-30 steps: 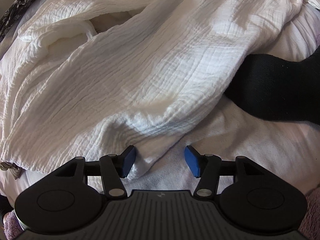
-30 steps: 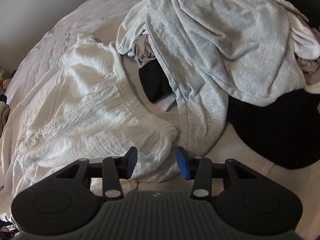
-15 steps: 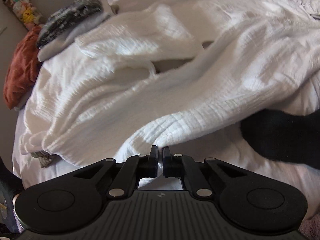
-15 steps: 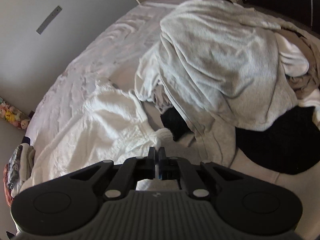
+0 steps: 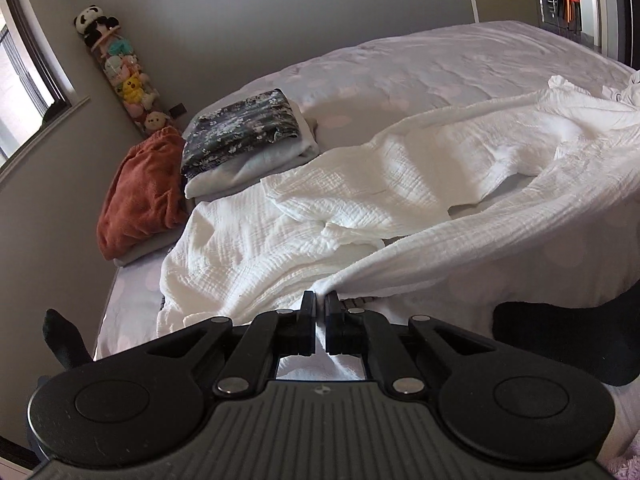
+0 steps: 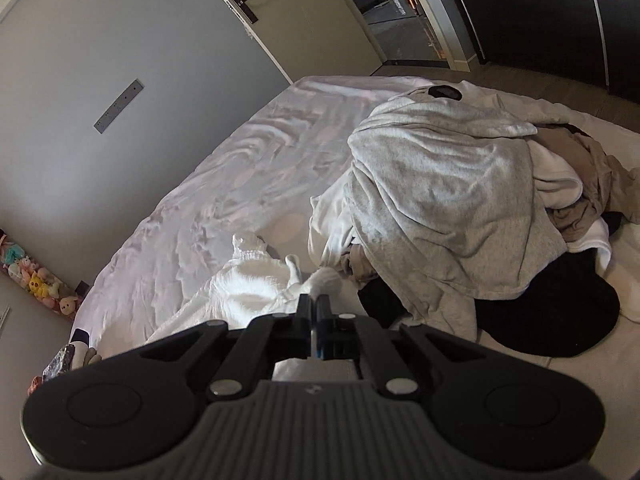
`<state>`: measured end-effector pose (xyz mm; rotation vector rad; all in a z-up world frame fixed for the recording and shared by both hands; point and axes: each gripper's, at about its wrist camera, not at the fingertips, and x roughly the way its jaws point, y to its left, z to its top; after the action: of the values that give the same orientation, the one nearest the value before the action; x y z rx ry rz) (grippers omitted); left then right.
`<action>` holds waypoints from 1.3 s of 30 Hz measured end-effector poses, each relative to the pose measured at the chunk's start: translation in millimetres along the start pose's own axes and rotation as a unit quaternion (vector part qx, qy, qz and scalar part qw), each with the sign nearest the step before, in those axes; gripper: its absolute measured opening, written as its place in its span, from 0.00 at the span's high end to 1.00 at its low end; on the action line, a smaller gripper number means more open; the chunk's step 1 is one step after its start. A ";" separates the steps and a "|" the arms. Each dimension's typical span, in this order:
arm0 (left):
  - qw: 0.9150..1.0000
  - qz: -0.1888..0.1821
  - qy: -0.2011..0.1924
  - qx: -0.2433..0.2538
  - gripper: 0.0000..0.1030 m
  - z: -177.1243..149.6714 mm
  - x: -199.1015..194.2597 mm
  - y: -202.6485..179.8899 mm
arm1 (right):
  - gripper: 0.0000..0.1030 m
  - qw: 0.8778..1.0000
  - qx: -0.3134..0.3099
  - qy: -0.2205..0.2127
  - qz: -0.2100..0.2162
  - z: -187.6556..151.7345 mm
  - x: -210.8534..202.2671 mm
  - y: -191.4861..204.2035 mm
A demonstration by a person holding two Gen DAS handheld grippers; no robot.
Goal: Fold clothes
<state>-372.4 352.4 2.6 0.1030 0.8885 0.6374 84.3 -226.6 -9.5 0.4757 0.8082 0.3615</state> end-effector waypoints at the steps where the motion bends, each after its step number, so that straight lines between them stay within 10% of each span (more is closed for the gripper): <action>1: 1.000 0.003 -0.002 0.001 0.98 0.9 0.4 -0.8 | 0.98 1.000 0.001 0.000 0.000 -0.5 1.2 -1.5; 15: 0.996 -0.044 0.057 0.044 0.98 31.7 54.1 -27.1 | 0.97 0.999 -0.035 0.002 -0.039 4.3 50.8 14.3; 25: 0.959 -0.191 0.188 0.093 0.92 -24.1 87.2 -67.5 | 0.97 0.993 0.028 0.033 -0.105 -0.2 82.3 -29.6; 32: 0.971 -0.193 0.141 -0.007 0.75 12.4 92.6 -17.1 | 0.97 0.992 0.004 0.034 -0.119 -3.2 85.8 -25.2; 39: 0.987 -0.104 0.081 -0.094 0.60 67.4 131.5 38.0 | 0.97 0.992 -0.011 0.031 -0.122 -3.5 85.7 -17.7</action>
<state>-279.4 468.3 -32.3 -0.2121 0.9760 0.5360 138.7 -199.2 -72.4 0.3411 0.9111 0.1580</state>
